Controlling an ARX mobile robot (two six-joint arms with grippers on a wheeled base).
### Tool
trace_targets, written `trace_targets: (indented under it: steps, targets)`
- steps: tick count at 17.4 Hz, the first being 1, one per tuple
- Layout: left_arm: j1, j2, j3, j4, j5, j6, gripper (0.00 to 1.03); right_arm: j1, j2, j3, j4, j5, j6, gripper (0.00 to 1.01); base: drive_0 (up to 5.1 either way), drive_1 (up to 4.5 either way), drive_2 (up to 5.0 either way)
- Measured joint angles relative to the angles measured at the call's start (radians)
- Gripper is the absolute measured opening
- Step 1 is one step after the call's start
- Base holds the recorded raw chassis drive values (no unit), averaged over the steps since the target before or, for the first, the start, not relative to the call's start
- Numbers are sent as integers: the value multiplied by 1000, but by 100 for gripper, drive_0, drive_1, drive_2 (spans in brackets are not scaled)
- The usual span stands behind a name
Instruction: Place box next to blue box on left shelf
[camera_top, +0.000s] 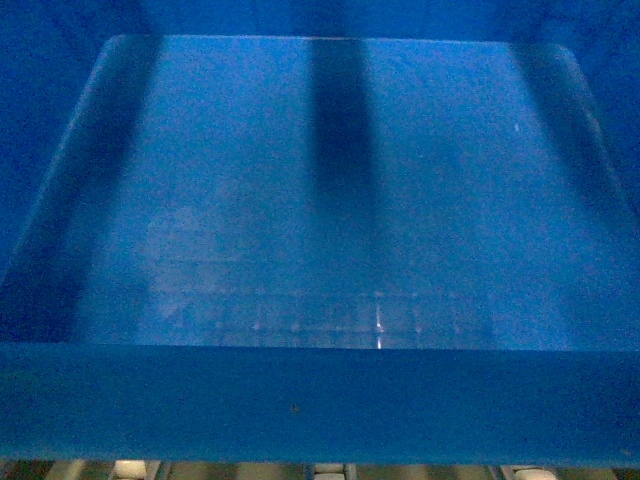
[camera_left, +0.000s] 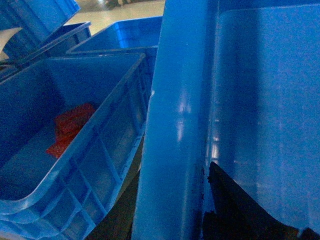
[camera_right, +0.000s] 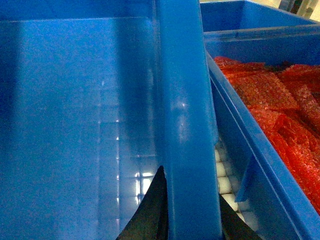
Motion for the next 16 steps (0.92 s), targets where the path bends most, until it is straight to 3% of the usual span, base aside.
trace_targets:
  steps: [13,14,15,16]
  targets:
    - [0,0,0,0,0,0,33,0,0,0,0,0,0,9,0,0,0]
    - [-12,8,-6,39,-45,26,33,0,0,0,0,0,0,9,0,0,0]
    - [-34,21,-8,62,-116,63,33,15,16,12,-34,42,-4,9,0,0,0]
    - [-39,24,-8,52,-136,82,34,48,31,44,-92,128,-12,10,0,0,0]
